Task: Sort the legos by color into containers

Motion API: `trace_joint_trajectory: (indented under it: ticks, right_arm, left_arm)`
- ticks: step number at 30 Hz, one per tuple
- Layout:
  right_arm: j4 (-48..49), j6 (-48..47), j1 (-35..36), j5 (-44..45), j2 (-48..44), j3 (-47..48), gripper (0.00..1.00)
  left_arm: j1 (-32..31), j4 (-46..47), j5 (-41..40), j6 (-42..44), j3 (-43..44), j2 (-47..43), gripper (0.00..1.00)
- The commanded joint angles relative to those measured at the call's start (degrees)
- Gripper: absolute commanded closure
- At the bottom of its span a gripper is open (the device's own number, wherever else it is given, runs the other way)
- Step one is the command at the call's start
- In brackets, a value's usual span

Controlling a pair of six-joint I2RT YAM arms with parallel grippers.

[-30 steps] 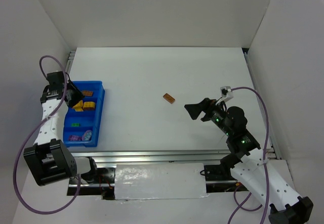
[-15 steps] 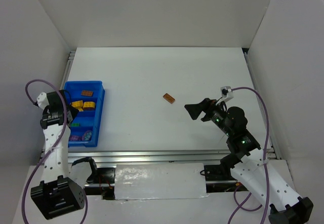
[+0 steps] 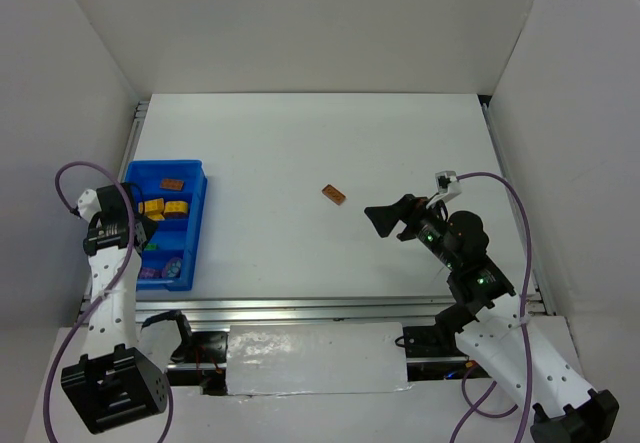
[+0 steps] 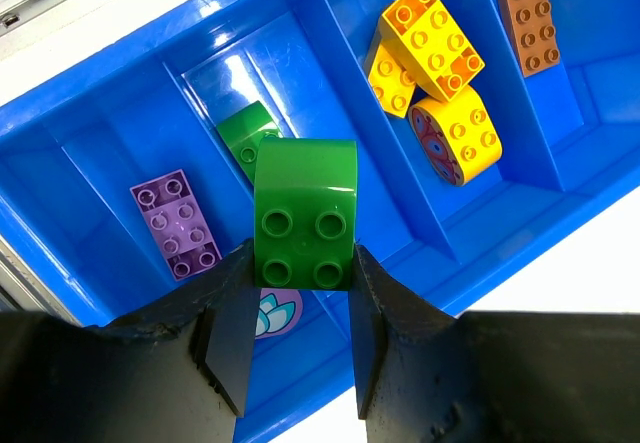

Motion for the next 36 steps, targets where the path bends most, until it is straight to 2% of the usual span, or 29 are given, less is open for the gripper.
trace_joint_trajectory:
  ticks: [1,23,36]
  right_arm:
    - [0.6,-0.5,-0.3,0.3,-0.9,0.0,0.0]
    - [0.8,-0.3,-0.2,-0.1,-0.2,0.0,0.0]
    - [1.2,-0.1,-0.3,-0.9,0.2,-0.2,0.0]
  left_arm:
    - [0.2,1.1,0.2,0.1,0.0,-0.7,1.0]
    - [0.3,2.2,0.9,0.1,-0.3,-0.7,1.0]
    - [0.3,5.6,5.5,-1.0,-1.8,3.4,1.0]
